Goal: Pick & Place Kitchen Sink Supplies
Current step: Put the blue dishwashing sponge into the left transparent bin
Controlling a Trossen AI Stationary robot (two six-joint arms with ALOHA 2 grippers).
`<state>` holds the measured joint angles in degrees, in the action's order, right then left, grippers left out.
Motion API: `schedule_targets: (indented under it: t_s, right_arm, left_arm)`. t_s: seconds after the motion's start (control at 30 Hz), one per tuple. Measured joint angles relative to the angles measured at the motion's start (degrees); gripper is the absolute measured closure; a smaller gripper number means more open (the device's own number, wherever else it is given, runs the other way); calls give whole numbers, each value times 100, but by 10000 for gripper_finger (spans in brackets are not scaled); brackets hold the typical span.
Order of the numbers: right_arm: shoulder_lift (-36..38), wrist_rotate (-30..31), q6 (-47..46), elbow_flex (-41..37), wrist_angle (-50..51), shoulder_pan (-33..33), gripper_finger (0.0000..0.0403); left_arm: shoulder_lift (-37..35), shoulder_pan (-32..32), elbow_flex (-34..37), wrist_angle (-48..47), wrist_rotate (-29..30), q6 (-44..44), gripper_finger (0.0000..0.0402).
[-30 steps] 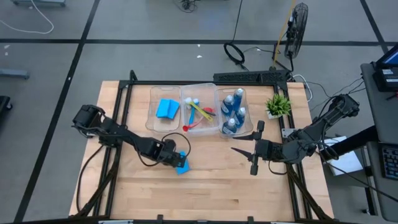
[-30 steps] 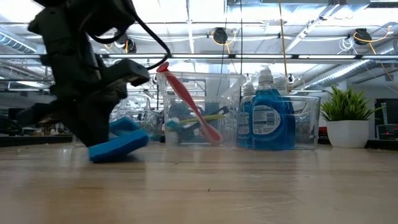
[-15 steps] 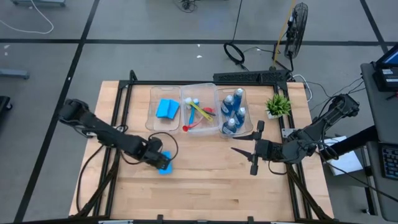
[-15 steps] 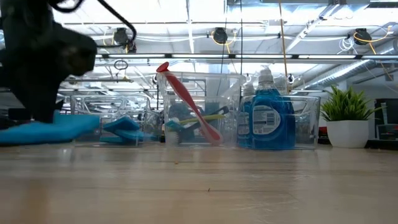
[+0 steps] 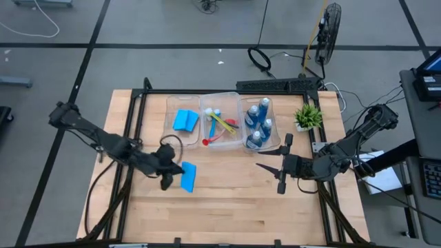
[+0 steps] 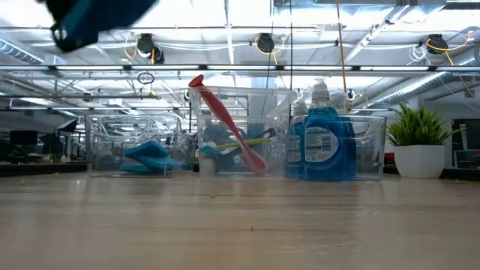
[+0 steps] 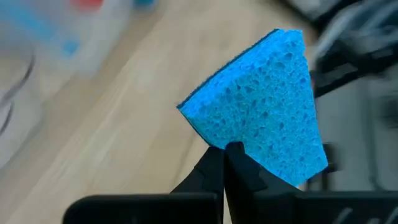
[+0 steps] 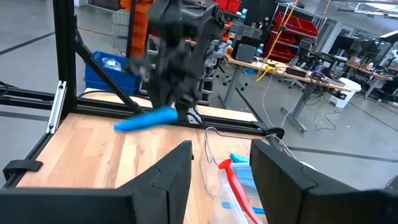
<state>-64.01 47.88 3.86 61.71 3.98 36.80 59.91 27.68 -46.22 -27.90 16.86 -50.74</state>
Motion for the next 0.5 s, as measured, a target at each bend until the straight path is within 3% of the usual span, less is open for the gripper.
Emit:
schedule_targets:
  t_s: [0.23,0.5]
  right_arm:
    - [0,2,23,0,25,0,250]
    - [0,2,26,0,102,0,250]
  left_arm:
    - [-805,0,-7,1738,-123,1760,401]
    - [-1118,0,-11,3282,-1088,3185,401]
